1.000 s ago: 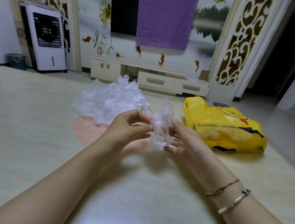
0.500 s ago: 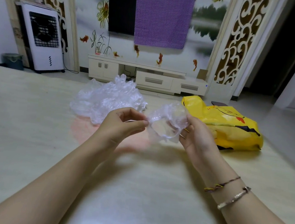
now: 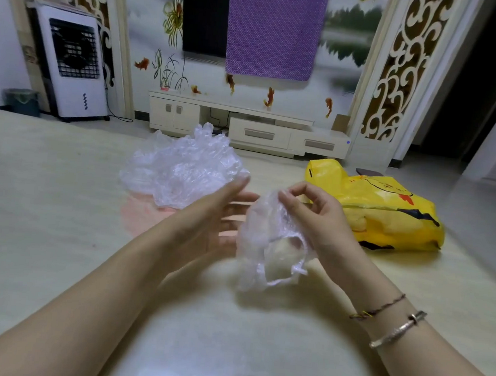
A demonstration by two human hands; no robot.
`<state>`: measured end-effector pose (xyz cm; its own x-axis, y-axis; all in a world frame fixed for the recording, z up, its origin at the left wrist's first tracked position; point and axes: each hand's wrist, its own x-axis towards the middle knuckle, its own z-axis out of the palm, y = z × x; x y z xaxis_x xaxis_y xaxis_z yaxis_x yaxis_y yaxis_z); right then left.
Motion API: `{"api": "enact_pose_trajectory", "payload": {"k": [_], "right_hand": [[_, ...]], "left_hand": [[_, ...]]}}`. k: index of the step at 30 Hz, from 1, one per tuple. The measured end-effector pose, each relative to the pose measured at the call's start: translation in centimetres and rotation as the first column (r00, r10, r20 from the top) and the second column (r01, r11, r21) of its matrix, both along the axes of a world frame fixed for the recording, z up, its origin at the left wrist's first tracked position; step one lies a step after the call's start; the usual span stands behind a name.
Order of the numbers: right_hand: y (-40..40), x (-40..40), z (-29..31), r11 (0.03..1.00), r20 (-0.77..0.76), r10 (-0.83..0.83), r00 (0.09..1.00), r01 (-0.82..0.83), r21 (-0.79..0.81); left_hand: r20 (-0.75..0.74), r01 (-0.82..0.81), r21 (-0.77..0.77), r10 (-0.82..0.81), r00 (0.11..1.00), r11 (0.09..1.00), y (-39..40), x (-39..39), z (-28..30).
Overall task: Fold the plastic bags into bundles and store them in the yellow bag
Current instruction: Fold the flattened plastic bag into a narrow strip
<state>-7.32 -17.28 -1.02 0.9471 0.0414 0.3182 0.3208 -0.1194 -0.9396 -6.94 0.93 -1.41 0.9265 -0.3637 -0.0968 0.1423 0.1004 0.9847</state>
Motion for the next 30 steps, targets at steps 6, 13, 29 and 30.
{"api": "enact_pose_trajectory", "payload": {"k": [6, 13, 29, 30], "right_hand": [[0.1, 0.3, -0.1, 0.993, -0.055, -0.063, 0.996, 0.058, -0.101], [0.0, 0.4, -1.0, 0.976, -0.307, 0.063, 0.949, -0.123, -0.18], [-0.2, 0.9, -0.7, 0.977, -0.423, -0.133, 0.896, 0.19, 0.097], [-0.4, 0.8, -0.7, 0.979, -0.42, -0.068, 0.905, 0.142, 0.147]], "left_hand": [[0.145, -0.115, -0.02, 0.117, 0.982, 0.993, -0.1, -0.1, -0.4], [0.199, -0.394, -0.302, 0.462, 0.864, 0.868, 0.7, 0.5, 0.5], [0.461, -0.662, 0.318, 0.5, 0.733, 0.678, 0.6, 1.3, -1.4], [0.45, -0.663, 0.319, 0.508, 0.735, 0.677, 0.8, 1.3, -1.4]]}}
